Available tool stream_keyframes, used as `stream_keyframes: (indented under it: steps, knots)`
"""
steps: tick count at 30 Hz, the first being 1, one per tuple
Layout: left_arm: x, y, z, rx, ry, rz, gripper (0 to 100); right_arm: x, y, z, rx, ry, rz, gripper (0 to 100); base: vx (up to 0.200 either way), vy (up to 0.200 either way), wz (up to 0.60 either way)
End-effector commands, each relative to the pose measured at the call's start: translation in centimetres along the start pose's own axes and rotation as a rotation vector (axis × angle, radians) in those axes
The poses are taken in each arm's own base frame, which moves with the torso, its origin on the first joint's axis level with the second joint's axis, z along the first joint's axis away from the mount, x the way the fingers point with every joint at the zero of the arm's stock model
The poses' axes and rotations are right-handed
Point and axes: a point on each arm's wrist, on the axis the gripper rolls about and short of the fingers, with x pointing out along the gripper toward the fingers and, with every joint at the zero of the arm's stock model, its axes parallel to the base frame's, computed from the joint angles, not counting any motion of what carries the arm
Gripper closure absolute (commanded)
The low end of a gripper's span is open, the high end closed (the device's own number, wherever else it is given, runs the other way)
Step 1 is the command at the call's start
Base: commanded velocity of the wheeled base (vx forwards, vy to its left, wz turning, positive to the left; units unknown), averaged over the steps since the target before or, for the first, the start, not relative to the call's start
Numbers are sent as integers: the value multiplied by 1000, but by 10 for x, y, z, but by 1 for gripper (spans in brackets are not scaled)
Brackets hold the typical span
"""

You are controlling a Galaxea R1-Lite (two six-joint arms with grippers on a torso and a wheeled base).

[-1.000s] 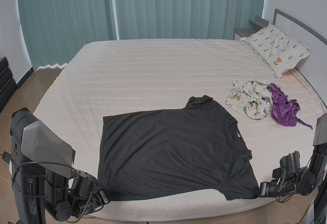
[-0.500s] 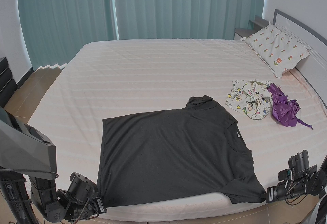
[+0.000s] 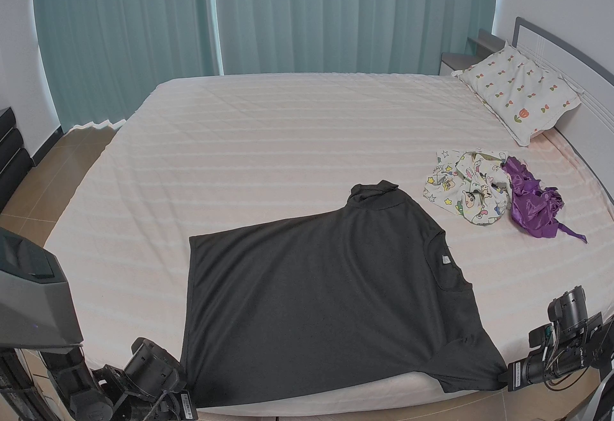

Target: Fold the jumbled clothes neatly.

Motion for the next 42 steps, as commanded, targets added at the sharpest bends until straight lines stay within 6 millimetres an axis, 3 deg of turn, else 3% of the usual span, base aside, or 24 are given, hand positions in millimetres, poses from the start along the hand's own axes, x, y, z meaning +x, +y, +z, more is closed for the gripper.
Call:
stream_keyframes:
  steps: [1,11,19,25,33,42]
  knots:
    - [-8,0,-5,23,-2,-20,100,-3,-3,-3,9,-4,-12,100,0,0,0]
    - [-9,2,-14,58,121,-44,100,-3,-4,-3,-8,16,-31,100,0,0,0]
    - [-15,-5,3,-9,26,-116,100,-12,-1,15,7,-102,18,100,0,0,0]
    - [-28,-12,32,-103,-120,-194,100,-21,4,47,46,-234,41,100,0,0,0]
    - [-30,-16,62,-213,-248,-185,100,-29,10,88,93,-360,70,100,0,0,0]
    - [-30,-14,79,-325,-304,-177,100,-26,15,115,80,-410,83,100,0,0,0]
